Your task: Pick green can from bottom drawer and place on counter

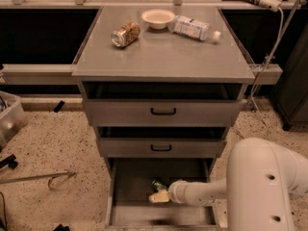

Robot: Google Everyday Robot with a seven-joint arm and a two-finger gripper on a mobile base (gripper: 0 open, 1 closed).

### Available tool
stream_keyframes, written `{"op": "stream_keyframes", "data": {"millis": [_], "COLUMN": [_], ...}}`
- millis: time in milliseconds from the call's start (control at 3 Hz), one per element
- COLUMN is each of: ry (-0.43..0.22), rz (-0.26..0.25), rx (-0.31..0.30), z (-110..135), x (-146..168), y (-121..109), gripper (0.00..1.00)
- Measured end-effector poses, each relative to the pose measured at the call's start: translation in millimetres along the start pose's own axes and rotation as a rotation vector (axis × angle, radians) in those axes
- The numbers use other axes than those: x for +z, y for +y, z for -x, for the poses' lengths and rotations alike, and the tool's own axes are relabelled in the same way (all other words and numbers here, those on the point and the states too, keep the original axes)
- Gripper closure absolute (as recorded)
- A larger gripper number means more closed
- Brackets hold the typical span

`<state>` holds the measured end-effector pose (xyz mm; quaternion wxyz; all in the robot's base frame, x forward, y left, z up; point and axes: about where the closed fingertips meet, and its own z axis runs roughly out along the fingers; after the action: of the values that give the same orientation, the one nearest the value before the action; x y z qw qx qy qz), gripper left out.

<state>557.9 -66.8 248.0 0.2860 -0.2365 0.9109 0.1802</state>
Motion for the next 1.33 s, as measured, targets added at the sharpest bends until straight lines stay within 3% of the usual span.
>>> {"op": "stream_keyframes", "data": {"millis": [333,1000,1333], "ry": [0.020,0.051,0.118], "rz": [-0.075,-0.054,0.002], "rx": [0.021,0.020,-0.038], "z": [-22,-32,-48], "x": [27,45,85], "y": [-38,-33,-8], "gripper": [0.00,0.00,0.00]}}
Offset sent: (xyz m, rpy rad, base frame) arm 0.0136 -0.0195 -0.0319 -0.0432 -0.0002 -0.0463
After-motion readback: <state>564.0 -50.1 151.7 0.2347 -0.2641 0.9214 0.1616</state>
